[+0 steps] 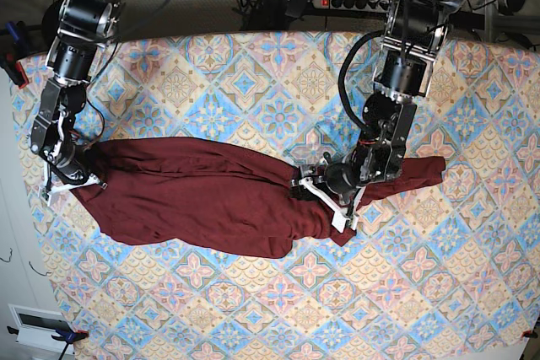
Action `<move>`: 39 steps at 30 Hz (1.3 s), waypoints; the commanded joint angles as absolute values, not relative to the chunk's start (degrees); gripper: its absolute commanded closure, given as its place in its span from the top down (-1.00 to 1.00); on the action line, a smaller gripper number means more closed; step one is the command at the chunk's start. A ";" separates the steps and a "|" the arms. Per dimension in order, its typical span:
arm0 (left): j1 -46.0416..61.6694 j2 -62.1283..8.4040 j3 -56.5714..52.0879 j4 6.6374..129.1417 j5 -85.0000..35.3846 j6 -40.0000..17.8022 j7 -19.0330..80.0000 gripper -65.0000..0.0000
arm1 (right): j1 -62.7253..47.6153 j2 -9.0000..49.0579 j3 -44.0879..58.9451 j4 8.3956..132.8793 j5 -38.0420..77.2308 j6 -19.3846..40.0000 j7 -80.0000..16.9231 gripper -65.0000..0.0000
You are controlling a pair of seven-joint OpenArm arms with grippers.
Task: Layout the t-shirt on the table in an organized manner, then fold the t-shirt properly
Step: 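Release with the left gripper and lift a sleeve toward the collar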
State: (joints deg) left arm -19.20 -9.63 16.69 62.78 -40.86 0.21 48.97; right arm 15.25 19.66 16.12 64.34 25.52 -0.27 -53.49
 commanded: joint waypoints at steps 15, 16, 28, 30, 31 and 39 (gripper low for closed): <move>-14.02 -13.14 16.84 79.16 -41.36 0.22 54.46 -1.00 | 16.66 20.79 16.31 65.27 25.80 -0.04 -52.44 -0.98; -13.32 -14.02 16.84 80.31 -41.45 0.22 54.73 -1.00 | 16.66 20.79 16.31 65.27 25.80 -0.04 -52.44 -0.98; 4.62 -20.53 16.84 99.47 -41.89 0.22 54.81 -1.00 | 16.66 20.79 16.31 65.27 25.80 -0.04 -52.44 -0.98; 8.13 -21.85 16.75 103.08 -42.68 0.22 54.81 -1.00 | 16.66 20.79 16.31 65.27 25.80 -0.04 -52.44 -0.98; 9.54 -22.55 16.75 104.40 -42.77 0.22 54.81 -1.00 | 16.66 20.79 16.31 65.27 25.80 -0.04 -52.44 -0.98; 18.68 -25.54 16.75 110.29 -42.59 0.22 54.81 -1.00 | 16.66 20.79 16.31 65.27 25.80 -0.04 -52.44 -0.98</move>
State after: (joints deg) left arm 18.94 -25.17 16.93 109.25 -42.09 0.43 55.51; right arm 15.22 19.66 16.12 64.34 25.54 -0.27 -53.34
